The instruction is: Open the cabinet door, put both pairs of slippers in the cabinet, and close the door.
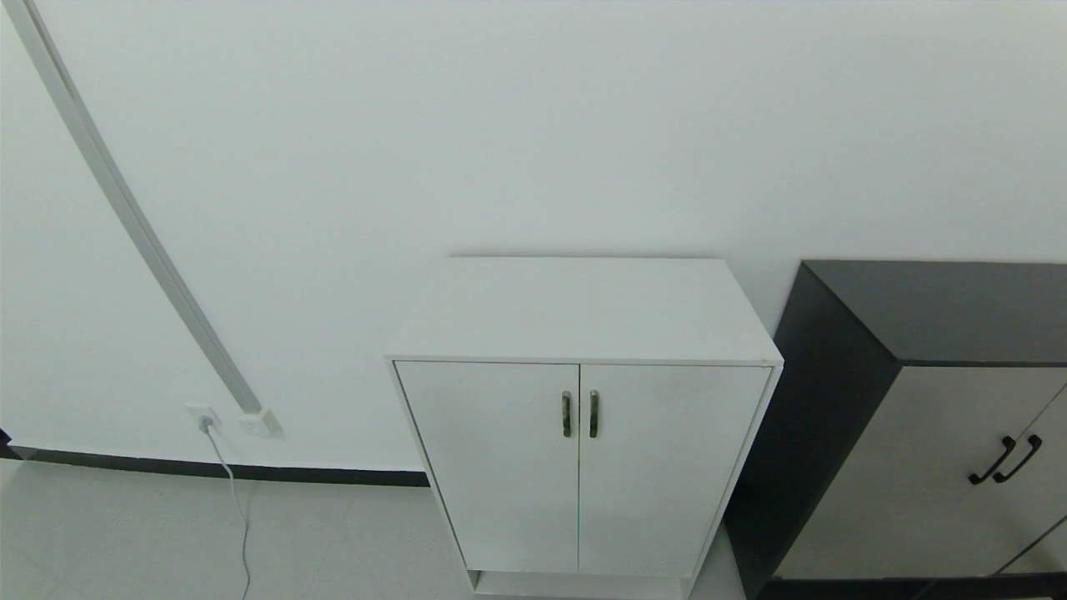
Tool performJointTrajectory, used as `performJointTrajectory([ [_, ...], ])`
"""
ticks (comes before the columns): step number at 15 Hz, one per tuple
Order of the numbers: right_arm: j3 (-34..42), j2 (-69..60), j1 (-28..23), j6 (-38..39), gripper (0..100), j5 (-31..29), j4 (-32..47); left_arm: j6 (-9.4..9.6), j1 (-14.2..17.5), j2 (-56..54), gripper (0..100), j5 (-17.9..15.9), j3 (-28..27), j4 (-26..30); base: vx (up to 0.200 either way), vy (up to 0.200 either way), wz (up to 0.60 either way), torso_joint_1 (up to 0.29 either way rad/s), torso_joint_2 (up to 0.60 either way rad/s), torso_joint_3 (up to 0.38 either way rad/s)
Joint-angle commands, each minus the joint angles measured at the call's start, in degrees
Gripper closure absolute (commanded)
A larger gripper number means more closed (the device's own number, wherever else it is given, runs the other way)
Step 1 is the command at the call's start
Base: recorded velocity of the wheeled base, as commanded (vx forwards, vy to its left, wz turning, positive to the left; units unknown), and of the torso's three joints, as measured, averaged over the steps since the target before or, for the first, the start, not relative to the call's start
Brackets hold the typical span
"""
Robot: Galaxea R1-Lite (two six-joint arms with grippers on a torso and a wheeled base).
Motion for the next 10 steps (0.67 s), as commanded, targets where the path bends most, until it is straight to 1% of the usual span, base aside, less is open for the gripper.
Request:
performJointTrajectory([
  [1,-0.11,-1.69,0.07,-0.08,100,-0.05,0.0,-0.01,0.04,0.07,100,0.04,0.01,0.0,0.0,0.0,0.0,0.0,0.0,0.0],
  [2,-0.11,-1.96,0.07,-0.17,100,-0.14,0.09,-0.01,0.04,0.07,100,0.04,0.01,0.0,0.0,0.0,0.0,0.0,0.0,0.0],
  [3,0.24,-3.8,-0.11,-2.98,100,-1.19,2.29,-0.01,0.04,0.07,100,0.04,0.01,0.0,0.0,0.0,0.0,0.0,0.0,0.0],
  [5,0.33,-4.68,-1.07,-3.07,100,-1.37,1.94,-0.01,0.04,0.07,100,0.04,0.01,0.0,0.0,0.0,0.0,0.0,0.0,0.0],
  [7,0.33,-4.95,-5.2,-3.07,100,-1.37,1.94,-0.01,0.04,0.07,100,0.04,0.01,0.0,0.0,0.0,0.0,0.0,0.0,0.0],
  [10,0.41,-7.14,-7.58,-3.07,100,-1.46,1.85,-0.01,0.04,0.07,100,0.04,0.01,0.0,0.0,0.0,0.0,0.0,0.0,0.0],
])
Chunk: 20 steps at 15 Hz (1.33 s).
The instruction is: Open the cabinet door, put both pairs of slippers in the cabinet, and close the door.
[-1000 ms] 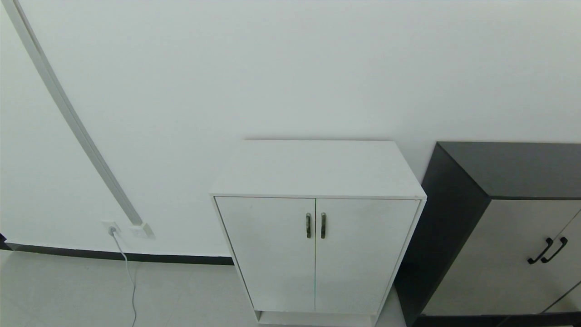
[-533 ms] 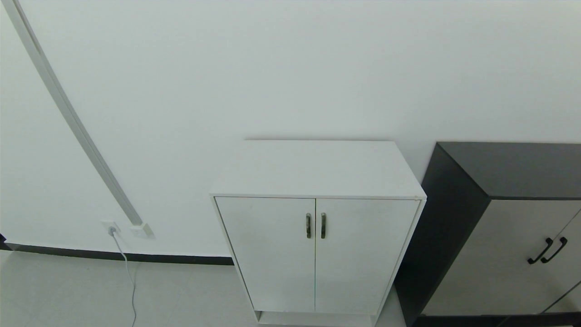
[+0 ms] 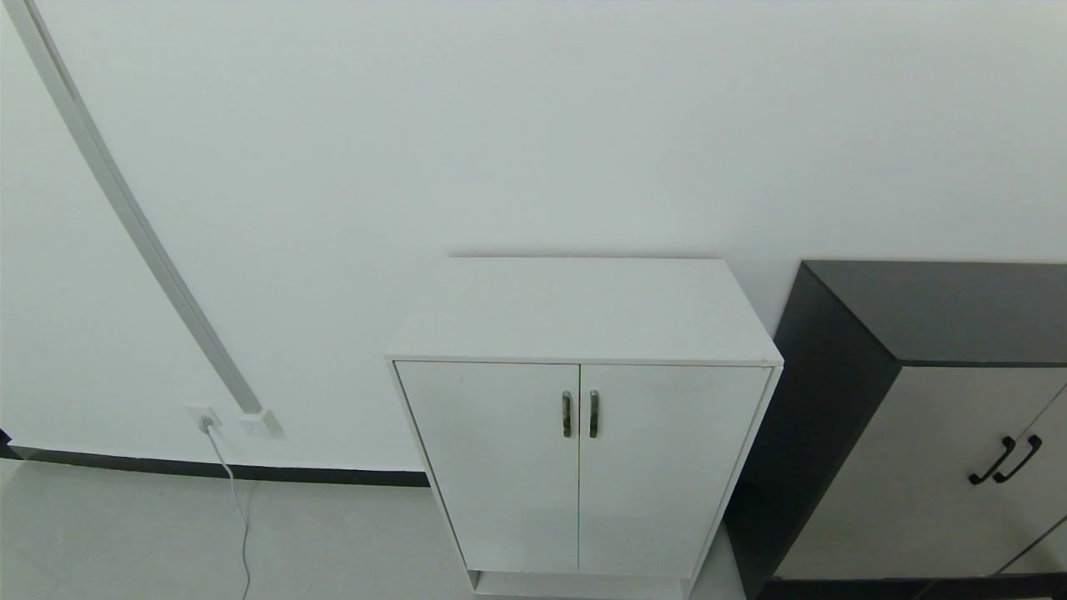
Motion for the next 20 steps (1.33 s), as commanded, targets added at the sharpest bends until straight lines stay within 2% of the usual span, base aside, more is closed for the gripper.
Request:
performJointTrajectory([
  [1,0.02,-2.54,-1.23,-0.02,100,0.02,-0.03,-0.01,0.04,0.07,100,0.02,0.01,0.02,0.0,0.0,0.0,0.0,0.0,0.0],
  [6,0.02,-10.27,-1.32,0.16,100,0.02,-0.03,-0.01,0.04,0.07,100,0.02,0.01,0.02,0.0,0.0,0.0,0.0,0.0,0.0],
  [11,0.02,-10.27,-1.23,3.15,100,0.63,-0.03,-0.01,0.04,0.07,100,0.02,0.01,0.02,0.0,0.0,0.0,0.0,0.0,0.0],
  [12,0.02,-10.54,0.26,3.06,100,0.98,-0.03,-0.01,0.04,0.07,100,-0.07,0.01,0.02,0.0,0.0,0.0,0.0,0.0,0.0],
  [13,0.02,-11.77,5.1,3.06,100,0.98,-0.03,-0.01,0.04,0.07,100,-0.07,0.01,0.02,0.0,0.0,0.0,0.0,0.0,0.0],
  [14,-0.06,-12.29,6.68,3.15,100,1.07,0.06,-0.01,0.04,0.07,100,-0.07,0.01,0.02,0.0,0.0,0.0,0.0,0.0,0.0],
  [18,-0.06,-15.9,4.13,2.88,100,0.72,-0.03,0.08,0.04,0.07,100,-0.07,0.01,0.02,0.0,0.0,0.0,0.0,0.0,0.0],
  [20,0.02,-15.9,4.04,2.88,100,-1.74,-0.12,0.08,0.04,0.07,100,-0.07,0.01,0.02,0.0,0.0,0.0,0.0,0.0,0.0],
])
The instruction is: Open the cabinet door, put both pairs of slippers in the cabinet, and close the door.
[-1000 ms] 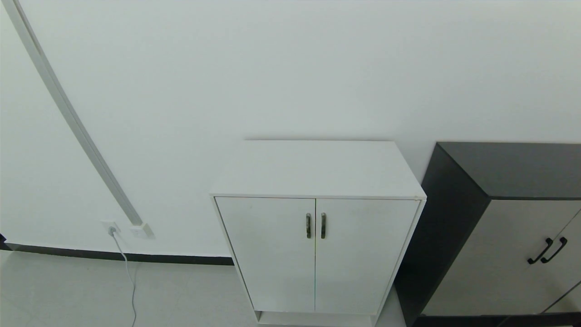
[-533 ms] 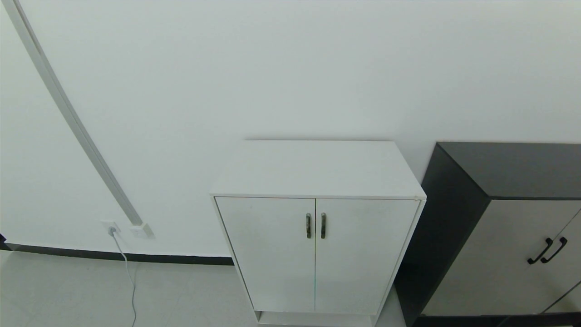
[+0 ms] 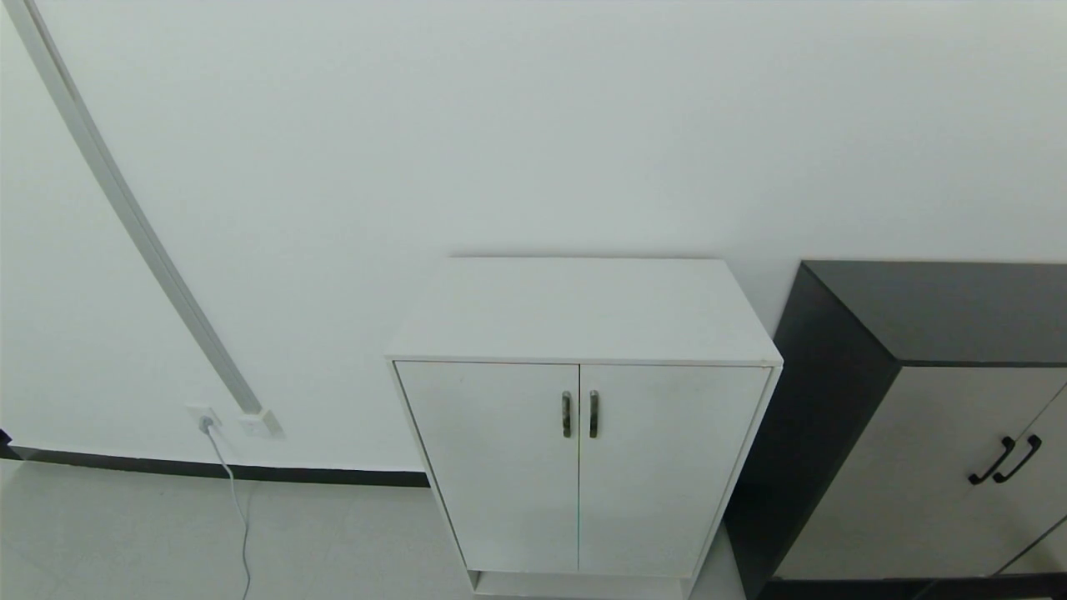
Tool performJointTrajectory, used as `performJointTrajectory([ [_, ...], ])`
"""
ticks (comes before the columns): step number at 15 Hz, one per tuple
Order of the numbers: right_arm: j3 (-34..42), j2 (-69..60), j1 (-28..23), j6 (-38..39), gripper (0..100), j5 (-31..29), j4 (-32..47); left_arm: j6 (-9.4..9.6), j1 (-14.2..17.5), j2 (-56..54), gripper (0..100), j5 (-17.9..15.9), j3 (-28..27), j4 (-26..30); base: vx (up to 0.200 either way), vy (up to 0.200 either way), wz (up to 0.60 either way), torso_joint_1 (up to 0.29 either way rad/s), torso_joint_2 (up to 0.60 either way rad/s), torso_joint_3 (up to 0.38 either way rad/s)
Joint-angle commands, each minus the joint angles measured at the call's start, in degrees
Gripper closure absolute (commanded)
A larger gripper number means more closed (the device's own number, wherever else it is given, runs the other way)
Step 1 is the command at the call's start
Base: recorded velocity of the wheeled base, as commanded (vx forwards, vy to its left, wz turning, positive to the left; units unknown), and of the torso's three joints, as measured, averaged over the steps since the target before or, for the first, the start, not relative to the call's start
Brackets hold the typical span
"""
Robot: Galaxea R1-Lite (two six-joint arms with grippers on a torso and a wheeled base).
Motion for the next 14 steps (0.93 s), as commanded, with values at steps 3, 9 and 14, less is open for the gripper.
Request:
performJointTrajectory([
  [3,0.1,-1.05,-0.25,4.03,100,-1.06,-0.3,0.02,0.02,0.07,100,0.02,0.01,0.02,0.0,0.0,0.0,0.0,0.0,0.0],
  [9,0.1,-1.05,-0.25,4.29,100,-4.66,-0.56,0.02,0.02,0.07,100,0.1,0.01,0.02,0.0,0.0,0.0,0.0,0.0,0.0],
  [14,0.1,-1.05,-0.25,4.2,100,-4.66,-0.56,-0.07,0.02,0.07,100,0.1,0.01,0.02,0.0,0.0,0.0,0.0,0.0,0.0],
])
